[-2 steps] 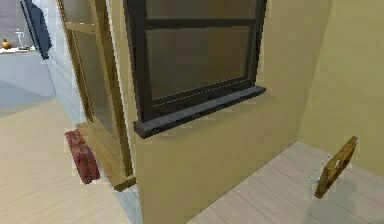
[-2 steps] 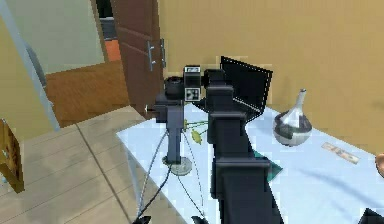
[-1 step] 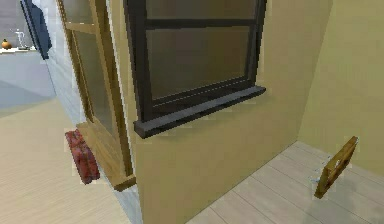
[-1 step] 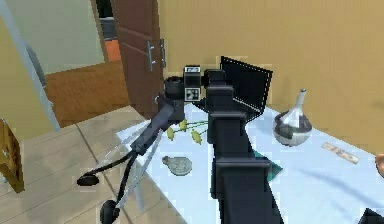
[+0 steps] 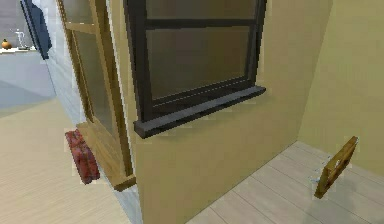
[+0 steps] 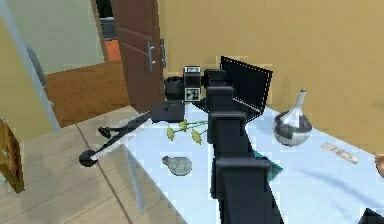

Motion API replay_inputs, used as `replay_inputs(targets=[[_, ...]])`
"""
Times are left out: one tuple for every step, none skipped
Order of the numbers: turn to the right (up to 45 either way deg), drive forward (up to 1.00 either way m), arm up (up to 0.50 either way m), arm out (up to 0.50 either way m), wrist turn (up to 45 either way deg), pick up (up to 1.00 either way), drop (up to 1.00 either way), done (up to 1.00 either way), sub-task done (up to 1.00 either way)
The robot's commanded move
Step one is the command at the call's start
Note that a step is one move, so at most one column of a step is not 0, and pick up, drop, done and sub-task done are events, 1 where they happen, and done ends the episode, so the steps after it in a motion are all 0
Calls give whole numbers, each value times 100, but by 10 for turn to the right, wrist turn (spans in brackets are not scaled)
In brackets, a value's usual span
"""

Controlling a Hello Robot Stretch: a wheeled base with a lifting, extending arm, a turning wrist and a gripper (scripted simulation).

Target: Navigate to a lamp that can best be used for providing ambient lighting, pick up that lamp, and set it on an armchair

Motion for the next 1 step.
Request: replay_inputs(targets=[[0, 0, 0, 0, 450, 0, 0, 0, 0]])
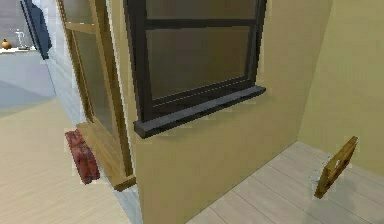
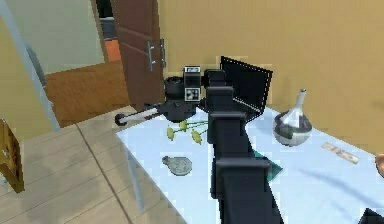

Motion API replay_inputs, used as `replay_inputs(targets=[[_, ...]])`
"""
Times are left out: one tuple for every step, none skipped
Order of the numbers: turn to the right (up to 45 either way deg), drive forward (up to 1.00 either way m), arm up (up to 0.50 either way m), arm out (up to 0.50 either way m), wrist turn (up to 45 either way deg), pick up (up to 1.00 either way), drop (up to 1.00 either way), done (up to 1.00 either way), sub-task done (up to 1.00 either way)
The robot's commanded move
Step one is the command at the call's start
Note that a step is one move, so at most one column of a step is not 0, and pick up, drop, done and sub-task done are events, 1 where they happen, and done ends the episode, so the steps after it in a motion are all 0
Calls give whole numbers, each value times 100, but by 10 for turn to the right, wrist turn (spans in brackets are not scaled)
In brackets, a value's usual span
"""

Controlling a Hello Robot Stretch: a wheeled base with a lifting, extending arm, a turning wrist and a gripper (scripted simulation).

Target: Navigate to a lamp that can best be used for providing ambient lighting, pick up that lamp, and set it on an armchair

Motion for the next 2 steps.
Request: replay_inputs(targets=[[0, 0, 0, 0, 390, 0, 0, 0, 0], [0, 0, -30, 0, 0, 0, 0, 0, 0]])
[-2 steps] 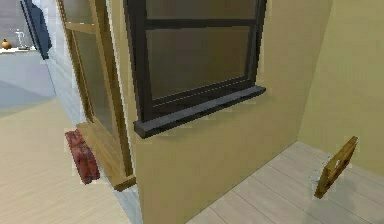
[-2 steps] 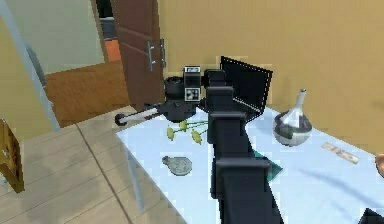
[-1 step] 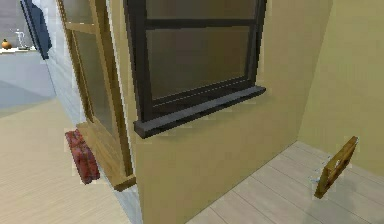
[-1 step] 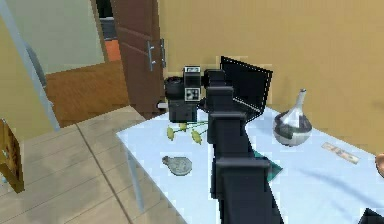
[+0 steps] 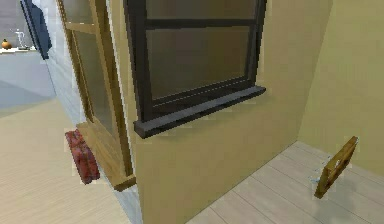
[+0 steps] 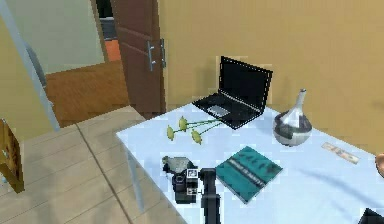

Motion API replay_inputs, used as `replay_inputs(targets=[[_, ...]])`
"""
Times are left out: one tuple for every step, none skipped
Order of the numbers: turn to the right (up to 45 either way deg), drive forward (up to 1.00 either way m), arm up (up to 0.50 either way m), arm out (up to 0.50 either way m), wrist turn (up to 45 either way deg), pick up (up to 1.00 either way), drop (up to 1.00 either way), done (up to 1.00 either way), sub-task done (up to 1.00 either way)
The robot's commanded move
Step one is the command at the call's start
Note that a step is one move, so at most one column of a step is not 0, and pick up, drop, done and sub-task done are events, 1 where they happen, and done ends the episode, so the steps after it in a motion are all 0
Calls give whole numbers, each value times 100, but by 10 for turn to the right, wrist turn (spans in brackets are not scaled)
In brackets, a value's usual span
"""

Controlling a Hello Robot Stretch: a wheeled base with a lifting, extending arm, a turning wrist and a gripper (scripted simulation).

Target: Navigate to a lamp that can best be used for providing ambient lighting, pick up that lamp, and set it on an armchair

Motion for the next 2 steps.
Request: replay_inputs(targets=[[0, 0, 0, 0, 0, 100, 0, 0, 0], [0, 0, 10, 0, 0, 0, 0, 0, 0]])
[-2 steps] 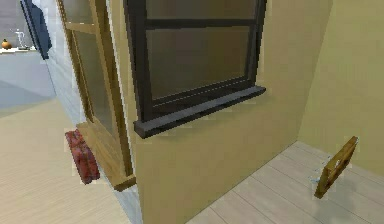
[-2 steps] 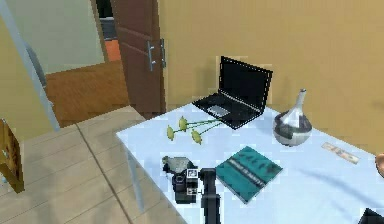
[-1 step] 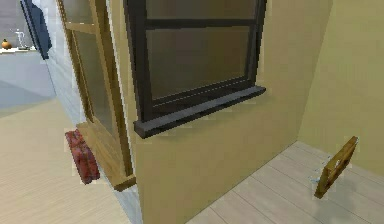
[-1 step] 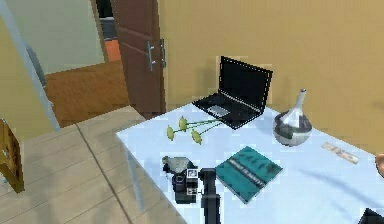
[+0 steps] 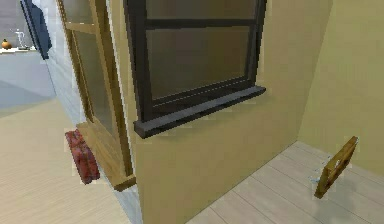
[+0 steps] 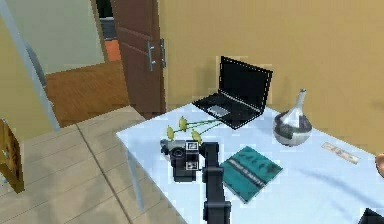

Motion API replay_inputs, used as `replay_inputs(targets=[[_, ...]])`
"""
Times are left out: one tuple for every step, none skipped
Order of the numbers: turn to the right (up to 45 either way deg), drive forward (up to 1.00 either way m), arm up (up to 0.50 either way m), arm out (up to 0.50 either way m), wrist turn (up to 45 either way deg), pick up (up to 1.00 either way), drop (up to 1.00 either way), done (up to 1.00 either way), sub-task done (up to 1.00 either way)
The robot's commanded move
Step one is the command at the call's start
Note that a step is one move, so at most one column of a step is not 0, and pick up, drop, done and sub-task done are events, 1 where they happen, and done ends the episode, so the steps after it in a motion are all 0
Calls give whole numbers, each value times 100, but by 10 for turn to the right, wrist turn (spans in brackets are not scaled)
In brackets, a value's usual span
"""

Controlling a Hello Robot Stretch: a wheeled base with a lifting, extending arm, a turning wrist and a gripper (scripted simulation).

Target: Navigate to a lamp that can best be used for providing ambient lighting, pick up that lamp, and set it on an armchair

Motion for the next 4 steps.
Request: replay_inputs(targets=[[0, 0, 22, 0, 0, 0, 0, 0, 0], [0, 0, 0, 0, -450, 0, 0, 0, 0], [0, 0, 0, 0, -450, 0, 0, 0, 0], [0, 0, 0, 0, -330, 0, 0, 0, 0]])
